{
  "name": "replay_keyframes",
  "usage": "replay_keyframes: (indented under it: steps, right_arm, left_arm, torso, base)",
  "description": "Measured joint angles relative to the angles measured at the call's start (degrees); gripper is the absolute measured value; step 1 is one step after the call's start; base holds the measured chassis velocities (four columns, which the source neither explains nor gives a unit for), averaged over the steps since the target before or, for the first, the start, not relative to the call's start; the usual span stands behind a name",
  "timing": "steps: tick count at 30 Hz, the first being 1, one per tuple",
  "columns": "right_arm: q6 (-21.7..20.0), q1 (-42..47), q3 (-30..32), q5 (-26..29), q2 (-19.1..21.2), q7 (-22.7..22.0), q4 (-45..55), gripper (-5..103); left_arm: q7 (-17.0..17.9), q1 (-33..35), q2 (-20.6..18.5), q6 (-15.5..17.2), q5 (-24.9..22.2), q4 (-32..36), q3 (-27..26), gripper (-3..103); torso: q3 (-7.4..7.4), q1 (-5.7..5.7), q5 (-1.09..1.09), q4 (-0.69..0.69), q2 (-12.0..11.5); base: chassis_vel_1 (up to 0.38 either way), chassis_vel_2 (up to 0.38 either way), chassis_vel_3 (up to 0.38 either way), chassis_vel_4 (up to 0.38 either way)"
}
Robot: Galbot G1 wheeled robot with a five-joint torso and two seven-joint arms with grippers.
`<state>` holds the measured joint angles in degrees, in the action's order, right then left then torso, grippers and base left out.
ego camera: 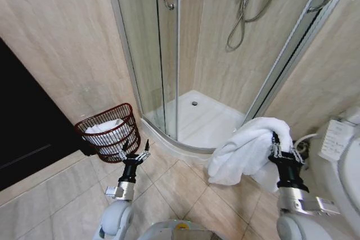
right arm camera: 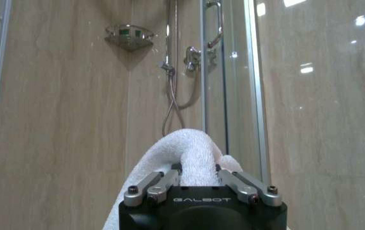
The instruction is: Discard the used towel into the hamper.
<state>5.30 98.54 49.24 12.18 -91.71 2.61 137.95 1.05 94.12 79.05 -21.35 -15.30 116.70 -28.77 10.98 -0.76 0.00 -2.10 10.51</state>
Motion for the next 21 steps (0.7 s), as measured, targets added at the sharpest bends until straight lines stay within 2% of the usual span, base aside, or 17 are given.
replay_keyframes:
  steps: [15,21]
  right_arm:
    - [1.23,-0.04,-1.96,-2.29,-0.41,-2.21,-1.36,18]
    - [1.32,0.05,-1.74,-3.17,-0.43,-2.38,-1.89,18]
  left_arm:
    - [-0.43,0.15,-0.31,-0.03,-0.90,-0.06,-0.54,100]
    - [1.74,-0.12,-0.19,-0.34,-0.26,-0.79,-0.32,100]
  torso:
    - [0.00,0.00,0.01,0.00,0.00]
    - [0.00,0.00,0.00,-0.02,0.00]
  base:
    - [0.027,0.026,0.028,0.028]
    - [0.061,0.059,0.088,0.086]
